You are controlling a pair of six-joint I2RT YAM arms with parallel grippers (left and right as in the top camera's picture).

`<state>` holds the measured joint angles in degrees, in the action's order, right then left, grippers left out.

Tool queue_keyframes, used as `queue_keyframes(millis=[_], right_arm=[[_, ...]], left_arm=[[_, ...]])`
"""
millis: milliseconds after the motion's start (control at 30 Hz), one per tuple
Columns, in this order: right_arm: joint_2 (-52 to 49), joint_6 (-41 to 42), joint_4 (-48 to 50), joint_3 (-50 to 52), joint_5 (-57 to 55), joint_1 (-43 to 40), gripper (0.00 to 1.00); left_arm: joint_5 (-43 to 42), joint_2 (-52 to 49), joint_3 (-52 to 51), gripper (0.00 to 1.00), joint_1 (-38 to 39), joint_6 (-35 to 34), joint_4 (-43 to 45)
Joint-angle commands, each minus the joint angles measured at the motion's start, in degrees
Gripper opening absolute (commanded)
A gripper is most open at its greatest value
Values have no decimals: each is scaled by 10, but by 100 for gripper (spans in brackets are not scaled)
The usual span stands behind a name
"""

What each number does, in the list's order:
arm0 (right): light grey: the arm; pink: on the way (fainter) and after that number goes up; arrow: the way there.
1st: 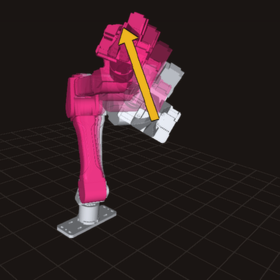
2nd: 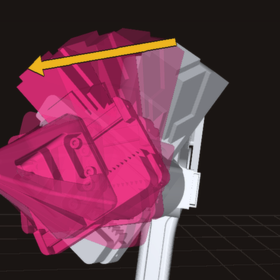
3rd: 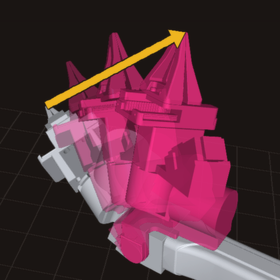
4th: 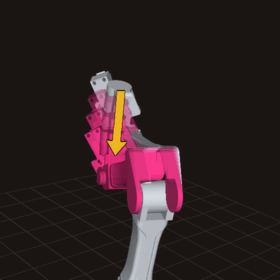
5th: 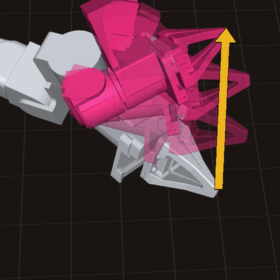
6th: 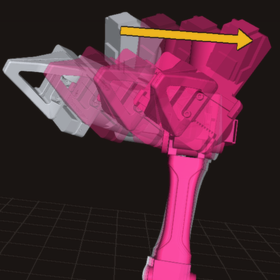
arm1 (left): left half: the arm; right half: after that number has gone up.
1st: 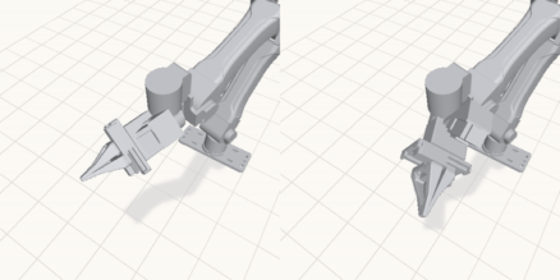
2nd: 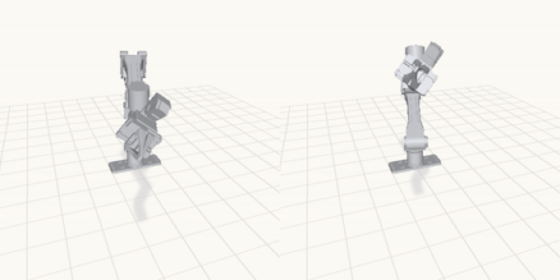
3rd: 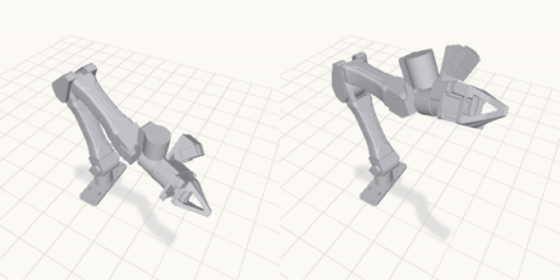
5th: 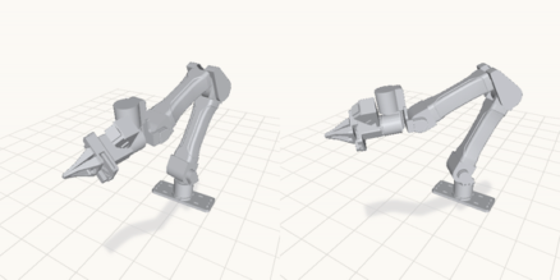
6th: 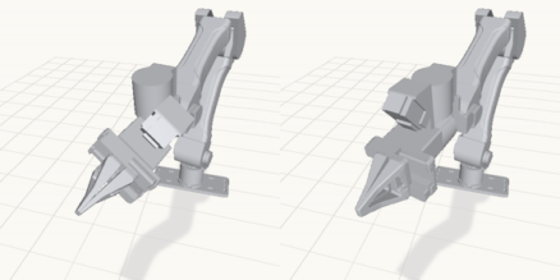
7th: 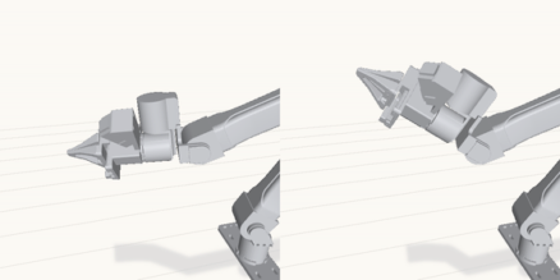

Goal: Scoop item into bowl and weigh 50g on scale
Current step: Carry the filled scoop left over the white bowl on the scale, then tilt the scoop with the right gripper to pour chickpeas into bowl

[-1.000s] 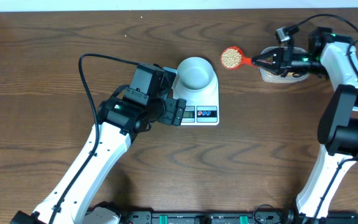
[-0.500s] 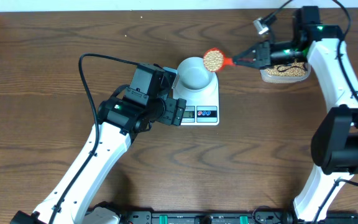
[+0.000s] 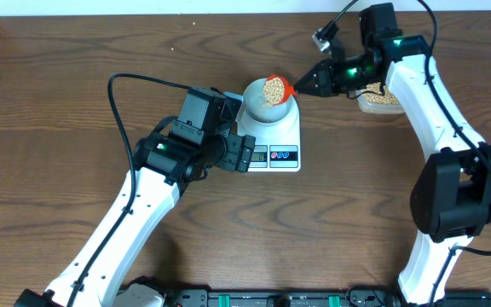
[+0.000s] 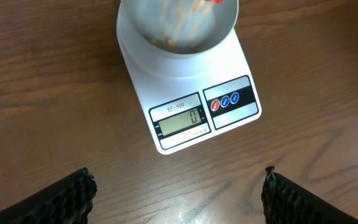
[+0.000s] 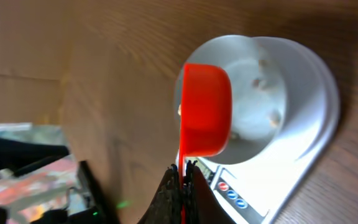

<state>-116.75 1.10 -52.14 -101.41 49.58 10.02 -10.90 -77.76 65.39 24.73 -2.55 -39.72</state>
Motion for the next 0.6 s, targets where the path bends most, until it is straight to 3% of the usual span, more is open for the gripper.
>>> queue_keyframes(millis=[0, 567], right_arm=[[6, 12, 3, -2, -49, 17, 1], [6, 12, 23, -2, -195, 69, 1]], left_arm=[[-5, 11, -3, 88, -3, 6, -1], [-5, 11, -3, 88, -3, 6, -1]])
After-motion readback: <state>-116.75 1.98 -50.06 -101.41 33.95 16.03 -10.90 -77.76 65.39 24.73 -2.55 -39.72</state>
